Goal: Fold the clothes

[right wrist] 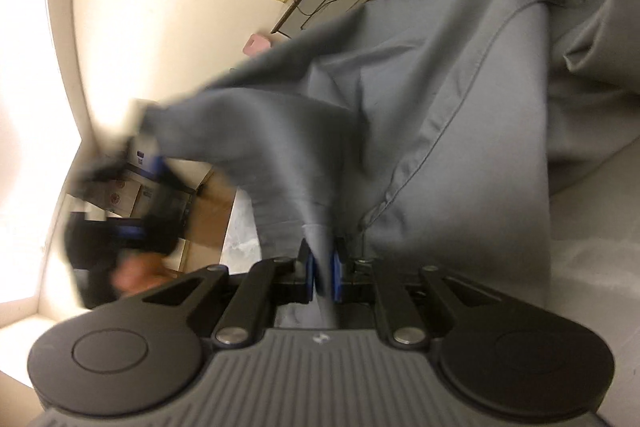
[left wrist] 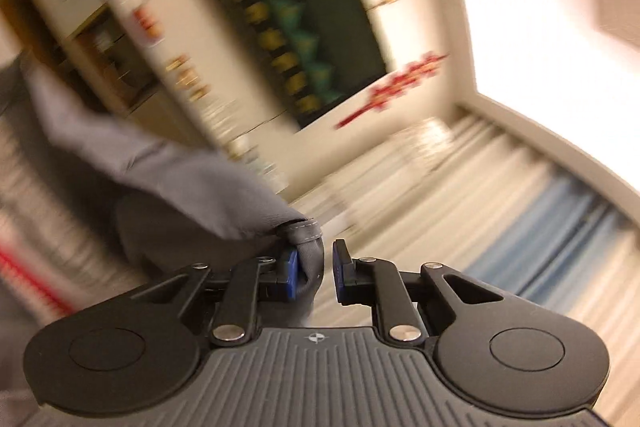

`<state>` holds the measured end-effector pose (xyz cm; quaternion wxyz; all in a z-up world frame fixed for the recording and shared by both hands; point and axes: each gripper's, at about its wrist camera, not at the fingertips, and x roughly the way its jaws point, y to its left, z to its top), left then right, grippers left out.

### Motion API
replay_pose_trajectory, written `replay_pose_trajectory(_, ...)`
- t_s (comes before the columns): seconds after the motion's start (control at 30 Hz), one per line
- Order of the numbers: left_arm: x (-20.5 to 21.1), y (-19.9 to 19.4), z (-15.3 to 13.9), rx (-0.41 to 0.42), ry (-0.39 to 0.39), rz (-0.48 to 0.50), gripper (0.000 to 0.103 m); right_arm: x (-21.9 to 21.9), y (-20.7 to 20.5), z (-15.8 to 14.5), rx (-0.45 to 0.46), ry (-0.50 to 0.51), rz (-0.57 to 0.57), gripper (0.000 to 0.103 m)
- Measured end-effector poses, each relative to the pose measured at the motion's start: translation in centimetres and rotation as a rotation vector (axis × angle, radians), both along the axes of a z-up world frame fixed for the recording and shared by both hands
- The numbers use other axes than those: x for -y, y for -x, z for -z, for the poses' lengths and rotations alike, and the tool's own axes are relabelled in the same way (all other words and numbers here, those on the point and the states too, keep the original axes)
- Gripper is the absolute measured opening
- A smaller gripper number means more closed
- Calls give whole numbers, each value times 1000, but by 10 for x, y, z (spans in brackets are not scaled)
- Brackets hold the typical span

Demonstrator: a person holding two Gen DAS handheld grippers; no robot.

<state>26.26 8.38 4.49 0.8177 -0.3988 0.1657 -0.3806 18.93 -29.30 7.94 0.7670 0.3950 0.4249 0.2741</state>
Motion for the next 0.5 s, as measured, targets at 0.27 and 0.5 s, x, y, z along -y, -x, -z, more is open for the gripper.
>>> replay_pose_trajectory(0.27,3,14,67,-193,-189,-20,48,0,17,1,2,26,16,14)
replay_pose_trajectory(0.5,21,7,94,-230,-223,-101,84,-2,21,7,-22,-33,-13,14)
